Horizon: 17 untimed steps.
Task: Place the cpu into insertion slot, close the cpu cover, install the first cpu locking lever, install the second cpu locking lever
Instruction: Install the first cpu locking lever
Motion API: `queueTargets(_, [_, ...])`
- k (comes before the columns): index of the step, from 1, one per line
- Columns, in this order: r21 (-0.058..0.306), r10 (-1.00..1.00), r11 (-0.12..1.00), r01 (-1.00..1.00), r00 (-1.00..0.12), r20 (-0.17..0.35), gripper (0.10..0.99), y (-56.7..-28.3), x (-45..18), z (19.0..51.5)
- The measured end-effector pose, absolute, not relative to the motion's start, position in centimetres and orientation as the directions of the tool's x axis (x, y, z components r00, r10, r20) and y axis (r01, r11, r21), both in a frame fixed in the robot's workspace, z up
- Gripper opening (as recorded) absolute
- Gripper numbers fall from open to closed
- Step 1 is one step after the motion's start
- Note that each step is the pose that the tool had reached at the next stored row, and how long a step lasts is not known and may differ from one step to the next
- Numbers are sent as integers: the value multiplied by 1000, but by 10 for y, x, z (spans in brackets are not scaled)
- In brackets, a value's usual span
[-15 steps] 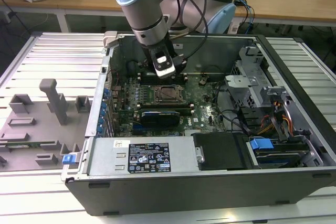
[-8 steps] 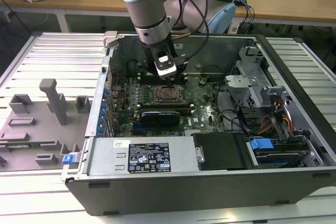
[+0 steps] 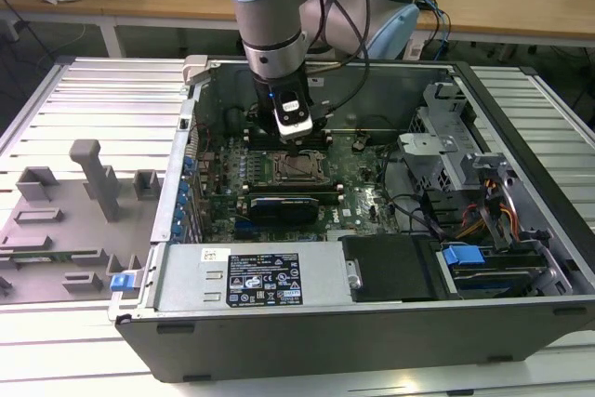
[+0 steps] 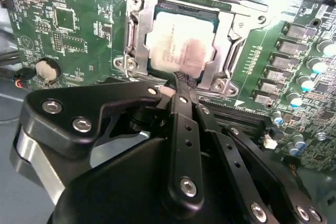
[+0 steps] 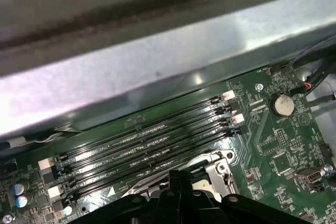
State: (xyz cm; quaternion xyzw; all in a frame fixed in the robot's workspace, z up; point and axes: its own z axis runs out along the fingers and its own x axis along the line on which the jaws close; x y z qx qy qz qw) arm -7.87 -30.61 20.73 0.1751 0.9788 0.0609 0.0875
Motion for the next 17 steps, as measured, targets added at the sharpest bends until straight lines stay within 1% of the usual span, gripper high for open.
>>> queueTargets(1, [142,352,932,332,-924,-151,106,-306,-79,207])
queueTargets(2, [120,348,936,332,-925,-153,106,-306,-79,207])
queueTargets(5, [93,340,940,329,-928,-155,106,-306,-79,207])
queueTargets(8, [78,327,945,318,-934,-147,106,-308,-78,207])
queueTargets(12, [71,325,945,318,-937,-125,106,-312,-69,207])
queueTargets(14, [63,322,946,317,-941,-104,106,-314,-60,207])
queueTargets(17, [55,267,963,263,-959,-95,106,-314,-60,209])
